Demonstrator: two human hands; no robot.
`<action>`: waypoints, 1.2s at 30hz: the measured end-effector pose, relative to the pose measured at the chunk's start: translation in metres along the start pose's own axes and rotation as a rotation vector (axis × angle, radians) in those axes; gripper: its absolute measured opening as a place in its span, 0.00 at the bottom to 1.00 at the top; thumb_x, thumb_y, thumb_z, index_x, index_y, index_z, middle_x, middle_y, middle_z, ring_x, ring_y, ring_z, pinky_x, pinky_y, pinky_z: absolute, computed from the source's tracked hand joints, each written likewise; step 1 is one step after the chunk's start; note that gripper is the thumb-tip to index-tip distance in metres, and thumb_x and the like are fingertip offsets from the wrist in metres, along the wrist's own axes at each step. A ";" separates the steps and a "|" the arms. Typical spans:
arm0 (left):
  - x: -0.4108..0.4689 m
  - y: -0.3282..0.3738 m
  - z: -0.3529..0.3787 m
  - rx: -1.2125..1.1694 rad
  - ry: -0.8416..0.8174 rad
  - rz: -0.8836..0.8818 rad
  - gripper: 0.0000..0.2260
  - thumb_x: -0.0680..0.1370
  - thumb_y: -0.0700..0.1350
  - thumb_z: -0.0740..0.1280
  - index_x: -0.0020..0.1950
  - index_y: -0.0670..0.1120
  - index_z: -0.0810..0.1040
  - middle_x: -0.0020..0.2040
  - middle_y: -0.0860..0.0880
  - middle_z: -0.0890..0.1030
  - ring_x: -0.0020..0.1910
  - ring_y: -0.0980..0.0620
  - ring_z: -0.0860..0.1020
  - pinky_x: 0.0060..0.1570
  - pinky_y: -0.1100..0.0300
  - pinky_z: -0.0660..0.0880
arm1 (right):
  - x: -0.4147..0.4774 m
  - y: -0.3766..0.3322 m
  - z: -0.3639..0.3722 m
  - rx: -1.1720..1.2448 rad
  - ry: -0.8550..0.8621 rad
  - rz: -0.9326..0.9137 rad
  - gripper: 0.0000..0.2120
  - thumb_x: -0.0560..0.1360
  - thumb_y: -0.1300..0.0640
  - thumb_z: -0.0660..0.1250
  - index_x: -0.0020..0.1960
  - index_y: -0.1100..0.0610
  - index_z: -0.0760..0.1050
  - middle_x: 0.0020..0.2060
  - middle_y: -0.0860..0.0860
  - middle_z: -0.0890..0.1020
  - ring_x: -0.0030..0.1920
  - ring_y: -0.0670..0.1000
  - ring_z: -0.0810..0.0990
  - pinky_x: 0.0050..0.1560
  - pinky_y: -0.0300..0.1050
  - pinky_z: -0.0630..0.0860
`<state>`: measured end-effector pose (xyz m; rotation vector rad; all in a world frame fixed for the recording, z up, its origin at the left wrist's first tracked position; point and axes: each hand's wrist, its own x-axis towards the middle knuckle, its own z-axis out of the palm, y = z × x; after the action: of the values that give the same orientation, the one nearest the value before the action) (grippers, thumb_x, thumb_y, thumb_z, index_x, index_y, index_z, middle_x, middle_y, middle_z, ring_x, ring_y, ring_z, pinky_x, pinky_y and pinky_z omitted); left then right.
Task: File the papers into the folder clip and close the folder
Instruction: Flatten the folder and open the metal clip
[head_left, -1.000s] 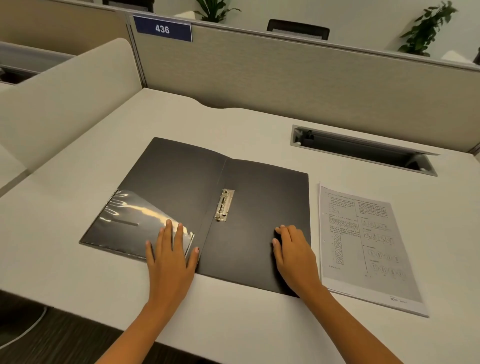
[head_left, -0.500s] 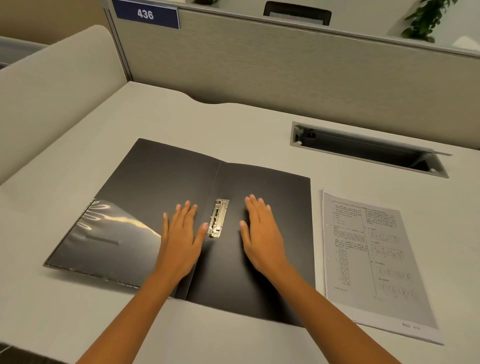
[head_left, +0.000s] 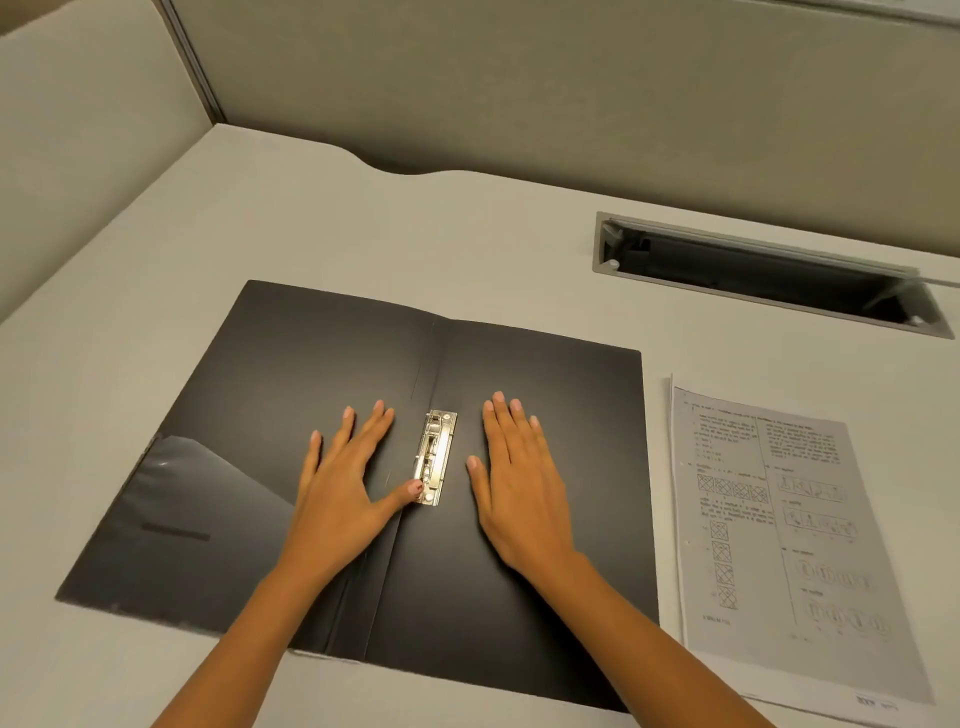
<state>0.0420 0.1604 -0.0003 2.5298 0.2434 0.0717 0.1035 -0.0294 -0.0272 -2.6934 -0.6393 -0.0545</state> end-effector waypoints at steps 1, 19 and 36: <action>0.002 -0.001 -0.001 0.003 -0.019 -0.010 0.38 0.70 0.63 0.66 0.75 0.58 0.53 0.76 0.61 0.52 0.75 0.58 0.42 0.73 0.51 0.37 | 0.000 0.000 0.001 -0.012 -0.007 0.000 0.29 0.80 0.44 0.45 0.77 0.55 0.45 0.78 0.49 0.48 0.77 0.45 0.41 0.75 0.41 0.37; 0.010 -0.006 0.001 0.078 -0.121 -0.009 0.44 0.62 0.76 0.53 0.73 0.63 0.43 0.74 0.64 0.41 0.73 0.53 0.32 0.69 0.50 0.30 | 0.001 -0.001 0.004 -0.061 -0.048 0.013 0.29 0.81 0.45 0.45 0.77 0.56 0.44 0.78 0.51 0.48 0.77 0.47 0.42 0.77 0.47 0.46; 0.033 0.026 -0.009 -0.433 -0.043 -0.106 0.15 0.71 0.63 0.58 0.54 0.64 0.77 0.73 0.58 0.63 0.76 0.54 0.49 0.66 0.45 0.27 | 0.001 -0.001 0.001 -0.010 -0.030 0.002 0.28 0.81 0.46 0.45 0.77 0.55 0.47 0.77 0.50 0.51 0.77 0.47 0.45 0.77 0.47 0.47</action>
<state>0.0777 0.1504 0.0216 2.0829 0.3076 0.0243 0.1040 -0.0277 -0.0279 -2.7090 -0.6478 -0.0163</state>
